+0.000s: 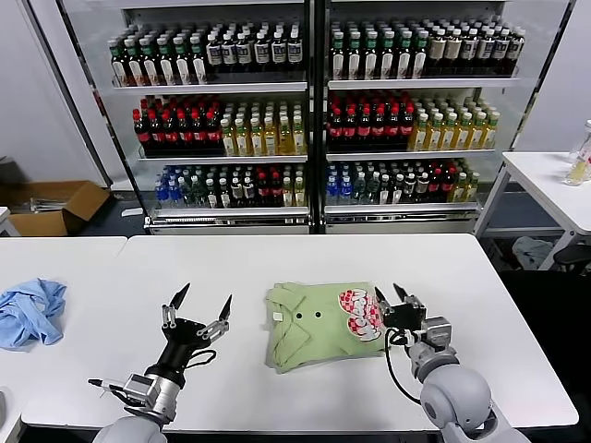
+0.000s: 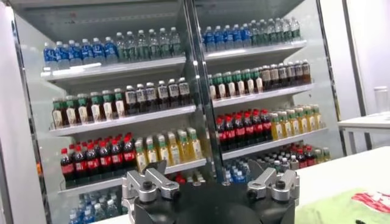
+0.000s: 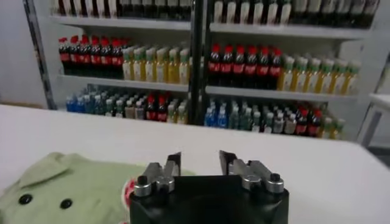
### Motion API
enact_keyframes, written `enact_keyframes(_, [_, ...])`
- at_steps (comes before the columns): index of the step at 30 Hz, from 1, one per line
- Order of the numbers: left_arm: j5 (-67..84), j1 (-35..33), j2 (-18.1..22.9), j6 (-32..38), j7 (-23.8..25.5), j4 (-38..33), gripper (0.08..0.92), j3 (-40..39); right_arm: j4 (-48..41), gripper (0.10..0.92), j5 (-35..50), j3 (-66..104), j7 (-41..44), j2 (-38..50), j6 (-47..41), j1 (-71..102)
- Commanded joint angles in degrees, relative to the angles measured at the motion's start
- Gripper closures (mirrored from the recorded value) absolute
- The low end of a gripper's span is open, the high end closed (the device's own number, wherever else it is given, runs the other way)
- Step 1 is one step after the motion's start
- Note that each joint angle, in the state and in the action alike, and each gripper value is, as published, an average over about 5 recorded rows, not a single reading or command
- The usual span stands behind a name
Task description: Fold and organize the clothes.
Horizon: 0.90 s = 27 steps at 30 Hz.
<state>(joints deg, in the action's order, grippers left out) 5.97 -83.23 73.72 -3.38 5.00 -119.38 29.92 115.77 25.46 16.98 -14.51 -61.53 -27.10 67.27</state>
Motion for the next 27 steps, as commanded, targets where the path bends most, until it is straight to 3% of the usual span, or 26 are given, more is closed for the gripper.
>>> enact_keyframes(1, [0.7,0.8,-0.2,-1.3,0.4,0.2,0.177,0.1,5.1,0.516,-8.6,2.1,0.6,1.2,3.3,1.3])
enact_keyframes(10, [0.5,2.4,-0.5,-2.1,1.0,2.3,0.177,1.2,1.4,0.262,-10.0,3.5,1.8,2.2,8.7,0.7])
enact_keyframes(13, [0.3,2.1,-0.4,-1.9,1.1,1.2,0.177,1.4,-0.1,0.214,-9.8,4.5,2.5,2.0,9.2,1.0])
enact_keyframes(27, [2.2,3.0,0.0,3.3,5.1,3.7,0.177,3.0,-3.0,0.203,-7.0,9.4,4.5,2.1,10.1,1.2])
